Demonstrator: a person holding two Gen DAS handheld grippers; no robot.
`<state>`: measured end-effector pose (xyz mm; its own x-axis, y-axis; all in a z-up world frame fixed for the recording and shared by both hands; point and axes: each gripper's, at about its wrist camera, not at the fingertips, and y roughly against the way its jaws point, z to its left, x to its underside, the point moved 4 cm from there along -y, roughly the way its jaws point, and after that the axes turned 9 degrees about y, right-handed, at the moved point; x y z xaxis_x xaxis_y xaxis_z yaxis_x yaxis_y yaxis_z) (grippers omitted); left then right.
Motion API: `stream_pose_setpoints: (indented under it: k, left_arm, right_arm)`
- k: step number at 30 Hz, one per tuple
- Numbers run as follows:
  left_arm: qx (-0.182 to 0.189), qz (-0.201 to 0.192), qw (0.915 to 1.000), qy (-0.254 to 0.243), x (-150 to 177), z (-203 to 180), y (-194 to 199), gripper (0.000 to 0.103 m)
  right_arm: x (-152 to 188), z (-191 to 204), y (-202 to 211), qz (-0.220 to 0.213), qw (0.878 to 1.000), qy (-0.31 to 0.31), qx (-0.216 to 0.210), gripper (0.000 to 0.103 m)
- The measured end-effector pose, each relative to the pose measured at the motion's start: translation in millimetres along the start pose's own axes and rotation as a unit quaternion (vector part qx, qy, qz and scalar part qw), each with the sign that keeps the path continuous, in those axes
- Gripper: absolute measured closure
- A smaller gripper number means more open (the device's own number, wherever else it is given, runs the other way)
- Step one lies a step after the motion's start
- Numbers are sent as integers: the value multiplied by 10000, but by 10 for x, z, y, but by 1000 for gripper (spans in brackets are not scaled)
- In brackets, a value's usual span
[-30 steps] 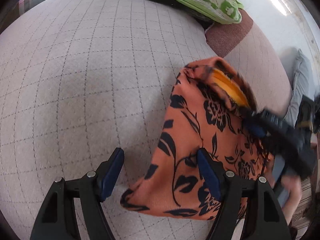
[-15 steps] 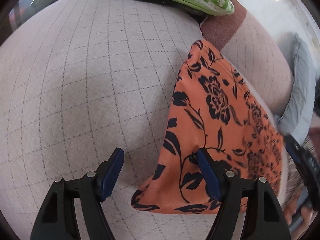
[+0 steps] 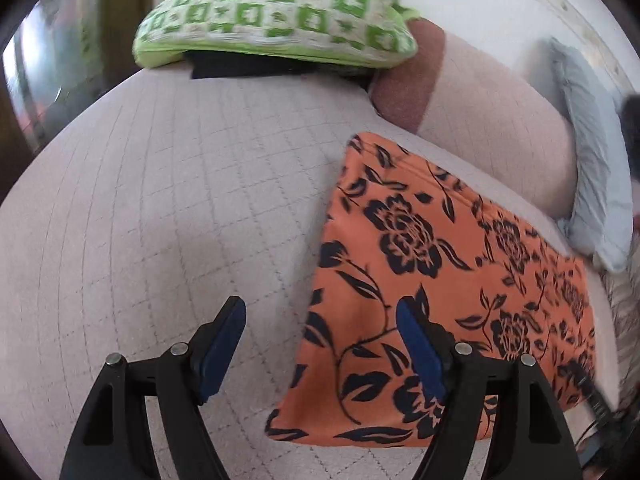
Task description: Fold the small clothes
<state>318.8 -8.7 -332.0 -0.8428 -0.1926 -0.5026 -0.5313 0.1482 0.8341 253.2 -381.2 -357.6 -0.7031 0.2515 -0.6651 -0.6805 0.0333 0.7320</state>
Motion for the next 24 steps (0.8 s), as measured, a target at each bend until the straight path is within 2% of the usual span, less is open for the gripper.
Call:
stream_pose_setpoints:
  k: [2,3,4,5,6,7,9,10,11,13,17,19,21,24]
  left_arm:
    - [-251,303,9992,-101,85,-33,-192,23]
    - [-398,536,9977,-113,139,-16,-319,22]
    - [-424,670,9968,-86,175,-1,-401,20]
    - [-399,691,9968,-19,176,11,-442,15]
    - [-422,663,9969,17,153,24,-440,13]
    - [-435,699,9966,24,137,28,-437,13]
    - [-368,768,9963,120,96,92,-409,13]
    - [-325,766,9962,239,81,130,-387,13]
    - [-286,738,9961,382,63,186,-340,13]
    - [-226,583,9961,625,-3,277,-227,13]
    - [-148,166,9950,974,-101,428,35,13]
    - [-19,131,9933,1150,-69,497,145,13]
    - [59,194,9916,1279,-12,542,213,13]
    - [86,321,9887,1460,138,564,274,13]
  right_arm:
    - [-82,-128,82,-159,9995,-257,103,54]
    - [-103,-196,71,-142,9990,-411,94,50]
    - [-98,-275,36,-52,9985,-547,56,45]
    - [-59,-362,-64,220,9975,-663,43,42]
    - [1,-417,-211,623,9956,-699,76,39]
    - [49,-448,-291,815,9945,-652,22,39]
    - [-3,-408,-230,718,9965,-420,47,39]
    - [-21,-388,-186,813,9959,-390,-1,39]
    - [-44,-386,-131,885,9948,-447,-219,39]
    - [-51,-440,12,768,9924,-803,-534,39]
    - [-10,-856,262,617,9827,-1690,-435,39]
    - [111,-1191,366,588,9668,-2443,-465,39]
    - [282,-1475,443,550,9380,-3311,-865,39]
    - [478,-1603,469,603,9105,-3890,-1266,39]
